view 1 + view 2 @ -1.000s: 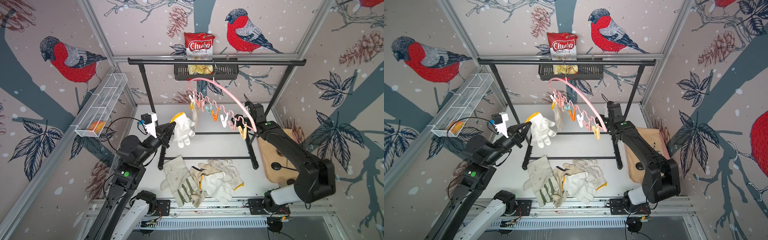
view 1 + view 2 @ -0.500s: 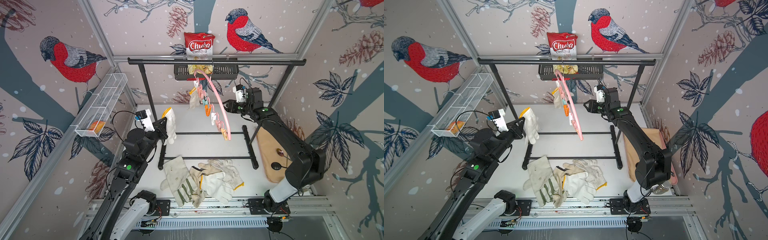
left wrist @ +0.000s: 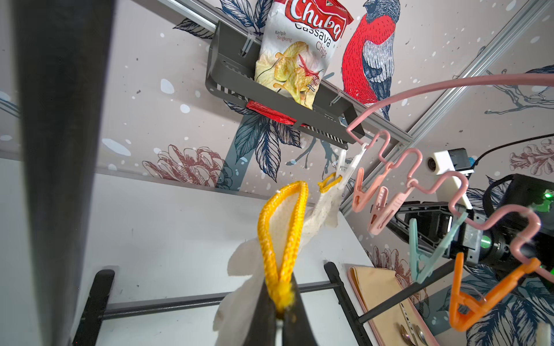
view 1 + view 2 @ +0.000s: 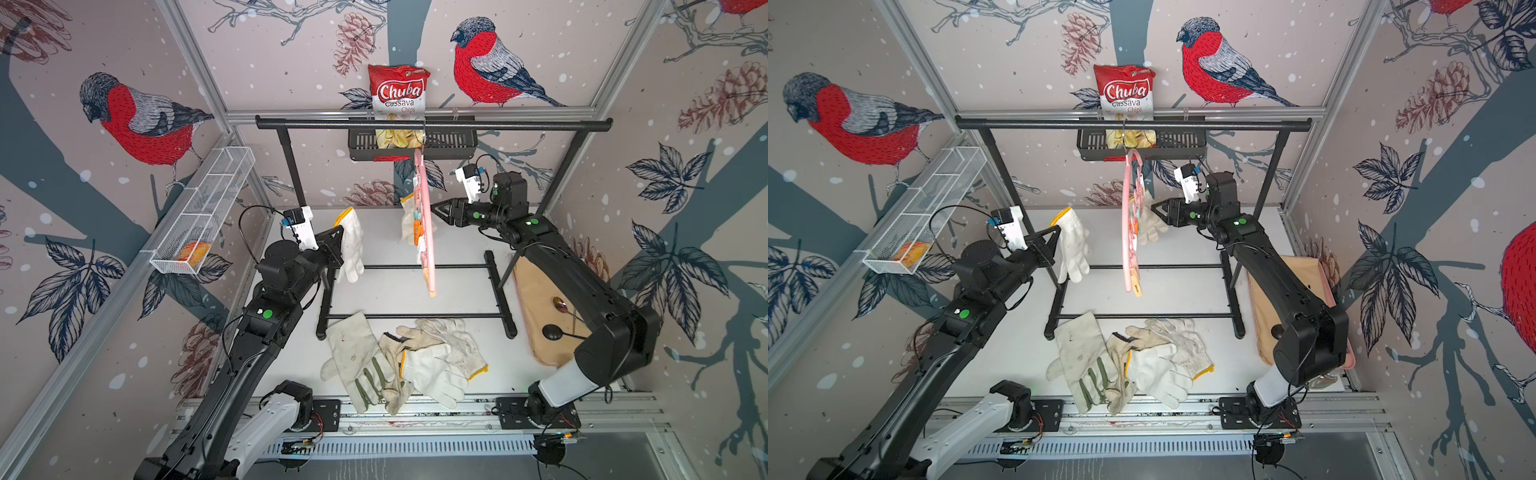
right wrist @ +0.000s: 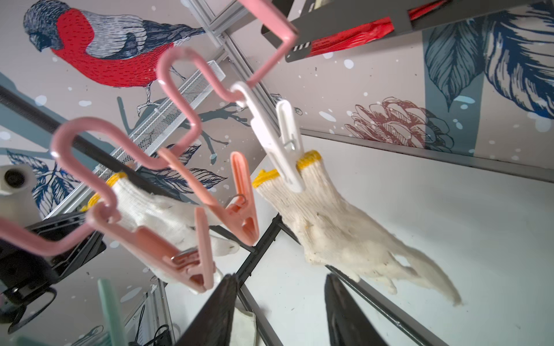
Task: Clip the gloves onto a hanger to dry
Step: Open the clamp at the hanger.
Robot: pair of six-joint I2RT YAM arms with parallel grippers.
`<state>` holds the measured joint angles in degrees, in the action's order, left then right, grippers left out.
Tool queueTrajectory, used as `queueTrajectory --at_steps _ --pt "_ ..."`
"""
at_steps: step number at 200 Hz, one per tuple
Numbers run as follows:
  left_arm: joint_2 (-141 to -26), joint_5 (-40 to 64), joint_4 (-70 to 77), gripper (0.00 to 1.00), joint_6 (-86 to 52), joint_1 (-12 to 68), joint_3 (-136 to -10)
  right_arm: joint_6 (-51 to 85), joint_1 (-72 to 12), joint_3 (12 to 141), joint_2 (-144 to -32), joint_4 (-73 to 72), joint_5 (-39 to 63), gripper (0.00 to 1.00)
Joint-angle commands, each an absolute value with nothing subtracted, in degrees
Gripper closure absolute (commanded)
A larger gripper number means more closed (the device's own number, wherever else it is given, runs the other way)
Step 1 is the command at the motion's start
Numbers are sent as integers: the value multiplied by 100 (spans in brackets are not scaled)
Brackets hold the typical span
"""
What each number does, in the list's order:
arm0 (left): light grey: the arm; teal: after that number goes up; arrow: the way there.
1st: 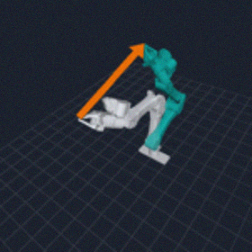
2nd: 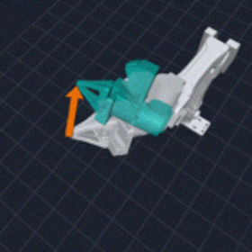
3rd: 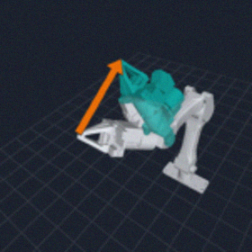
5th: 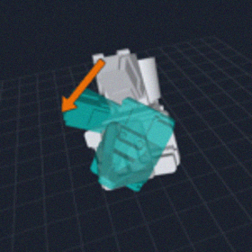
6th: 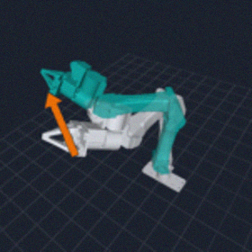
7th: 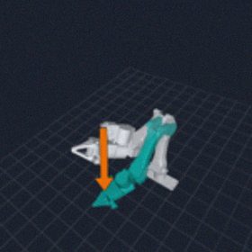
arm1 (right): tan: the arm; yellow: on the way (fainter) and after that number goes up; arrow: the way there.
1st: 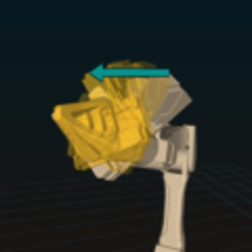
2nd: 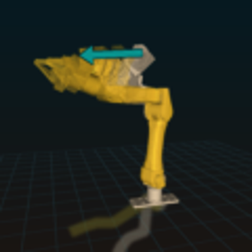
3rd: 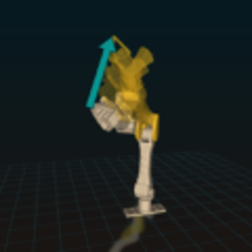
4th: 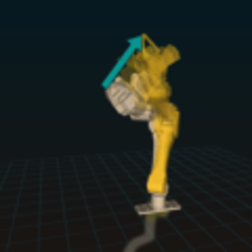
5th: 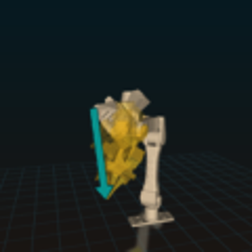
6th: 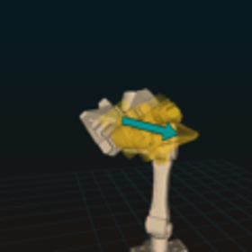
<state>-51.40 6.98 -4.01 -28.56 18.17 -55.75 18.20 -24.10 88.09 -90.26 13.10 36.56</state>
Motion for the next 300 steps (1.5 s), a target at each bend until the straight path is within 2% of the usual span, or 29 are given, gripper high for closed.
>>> queueTrajectory --at_steps 1,87,172,257,300 --pt "-5346 881 101 100 -2885 1912 -5686 1645 -2470 8774 -8896 1081 3755 48" --pt "-6309 1199 414 100 -2629 2004 -6160 1469 -2550 8874 -8855 1026 3797 37" --pt "-7222 1405 188 100 -2672 2118 -7209 1637 -2185 8994 -8601 1095 2655 35" --pt "-8044 1784 101 100 -2647 2285 -7923 2037 -2112 9096 -8580 1493 3074 36" --pt "-8359 1920 427 100 -2674 2285 -7933 1529 -2372 9021 -8553 2186 3531 36"
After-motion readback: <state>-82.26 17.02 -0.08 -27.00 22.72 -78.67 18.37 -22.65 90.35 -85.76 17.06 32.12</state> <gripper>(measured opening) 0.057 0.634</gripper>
